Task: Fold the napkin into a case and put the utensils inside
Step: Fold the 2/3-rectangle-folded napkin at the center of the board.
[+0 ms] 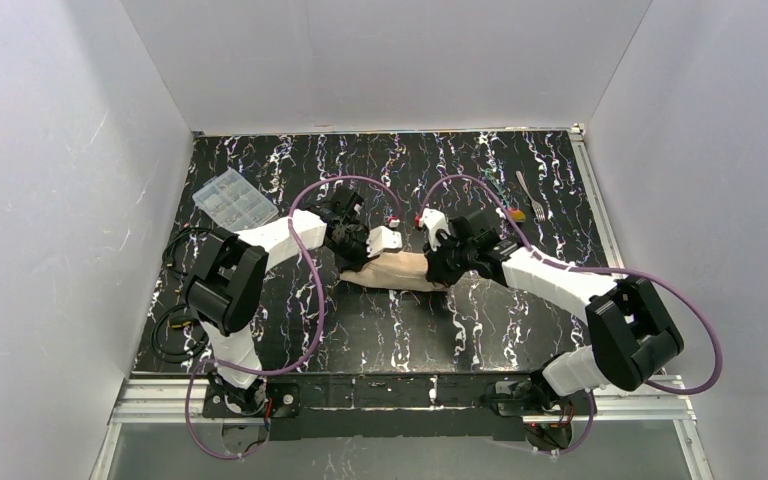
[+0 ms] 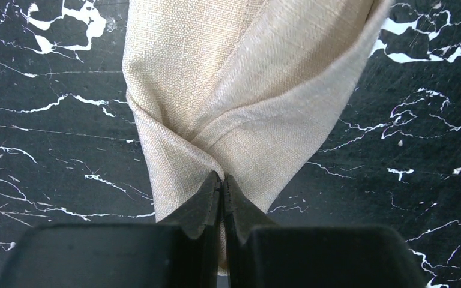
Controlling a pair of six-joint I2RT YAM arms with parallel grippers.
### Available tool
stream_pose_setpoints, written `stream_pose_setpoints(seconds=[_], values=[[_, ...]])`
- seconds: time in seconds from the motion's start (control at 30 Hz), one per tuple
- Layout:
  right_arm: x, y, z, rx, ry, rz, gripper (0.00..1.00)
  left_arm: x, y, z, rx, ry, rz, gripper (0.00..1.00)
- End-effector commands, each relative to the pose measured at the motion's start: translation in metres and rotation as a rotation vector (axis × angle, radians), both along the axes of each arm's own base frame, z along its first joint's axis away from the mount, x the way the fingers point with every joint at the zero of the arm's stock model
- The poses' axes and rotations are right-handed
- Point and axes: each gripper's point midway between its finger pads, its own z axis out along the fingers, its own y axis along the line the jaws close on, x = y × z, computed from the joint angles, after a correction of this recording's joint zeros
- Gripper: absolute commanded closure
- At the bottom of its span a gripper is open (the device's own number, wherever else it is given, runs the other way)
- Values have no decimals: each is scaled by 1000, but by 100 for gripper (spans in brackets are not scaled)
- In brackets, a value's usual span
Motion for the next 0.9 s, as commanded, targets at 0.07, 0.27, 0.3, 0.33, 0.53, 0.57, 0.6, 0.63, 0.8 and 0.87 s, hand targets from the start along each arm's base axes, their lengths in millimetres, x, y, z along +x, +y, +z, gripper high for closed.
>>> stream_pose_setpoints(seconds=[0.07,0.27,0.3,0.33,0.53,0.57,0.6,0.63,0.8,0.87], values=[[10,27,28,90,6,98,99,-10,12,-1,27,10,-32,100],[25,35,25,80,46,120,99,-15,10,-4,36,6,-72,100],[28,34,23,75,51,114,99,-16,10,-5,38,2,-80,100],[34,30,22,72,58,98,99,-17,11,-5,39,2,-87,100],[55,26,12,59,99,75,99,-24,12,-7,36,4,-137,100],[57,26,9,57,107,76,99,-25,12,-7,36,5,-141,100],[58,27,6,57,116,77,99,-25,12,-7,35,6,-145,100],[58,27,3,54,123,79,99,-24,12,-7,36,5,-148,100],[60,19,-19,13,188,58,99,-14,6,0,26,-19,-110,100],[61,13,-29,-10,221,39,99,-7,2,9,6,-19,-59,100]])
